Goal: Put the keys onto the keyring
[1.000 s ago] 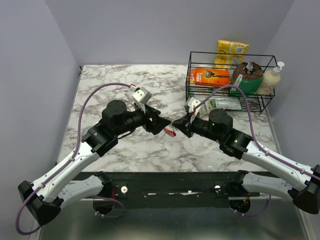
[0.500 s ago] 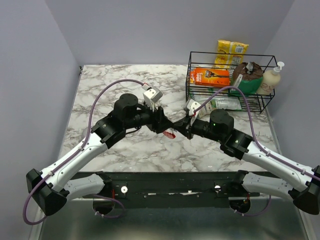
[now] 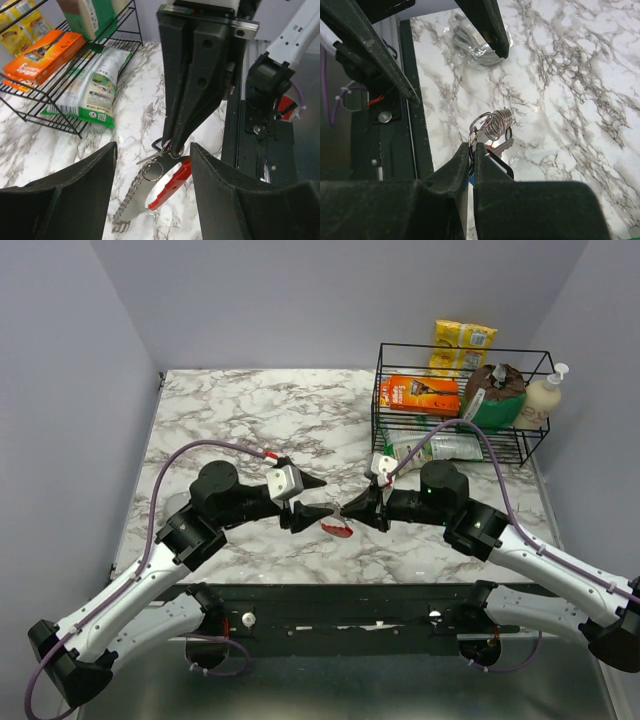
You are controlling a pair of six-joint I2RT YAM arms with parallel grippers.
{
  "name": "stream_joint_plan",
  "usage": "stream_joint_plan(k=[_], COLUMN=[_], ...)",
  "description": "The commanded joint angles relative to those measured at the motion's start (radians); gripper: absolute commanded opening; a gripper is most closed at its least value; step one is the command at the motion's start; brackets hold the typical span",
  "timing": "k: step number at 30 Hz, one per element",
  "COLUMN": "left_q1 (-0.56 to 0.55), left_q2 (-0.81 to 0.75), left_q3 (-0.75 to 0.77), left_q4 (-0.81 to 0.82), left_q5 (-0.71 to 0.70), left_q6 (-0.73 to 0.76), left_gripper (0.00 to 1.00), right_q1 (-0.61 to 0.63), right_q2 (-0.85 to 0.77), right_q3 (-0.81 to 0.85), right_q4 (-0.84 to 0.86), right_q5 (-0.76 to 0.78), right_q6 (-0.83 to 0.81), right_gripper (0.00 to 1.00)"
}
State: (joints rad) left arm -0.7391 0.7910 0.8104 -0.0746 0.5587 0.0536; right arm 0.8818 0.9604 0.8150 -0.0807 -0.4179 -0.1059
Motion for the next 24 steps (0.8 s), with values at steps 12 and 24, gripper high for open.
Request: stream_joint_plan(k=[12, 24], left_q1=[0.003, -0.008], left_q2=[0.094, 0.151], left_q3=[0.044, 0.055], left_q4=[-0.085, -0.109], left_q5=[0.208, 0.237], left_q6=[0.239, 0.259], left_gripper=[0.45, 0.28], right_q1=[0.0, 0.002], right_q2=[0.001, 0.006], right_q3=[0.033, 0.033], right_q4=[-0.021, -0.021], right_q5=[-0.125, -0.127], right_q6=[-0.02, -0.025], right_gripper=[0.0, 0.01])
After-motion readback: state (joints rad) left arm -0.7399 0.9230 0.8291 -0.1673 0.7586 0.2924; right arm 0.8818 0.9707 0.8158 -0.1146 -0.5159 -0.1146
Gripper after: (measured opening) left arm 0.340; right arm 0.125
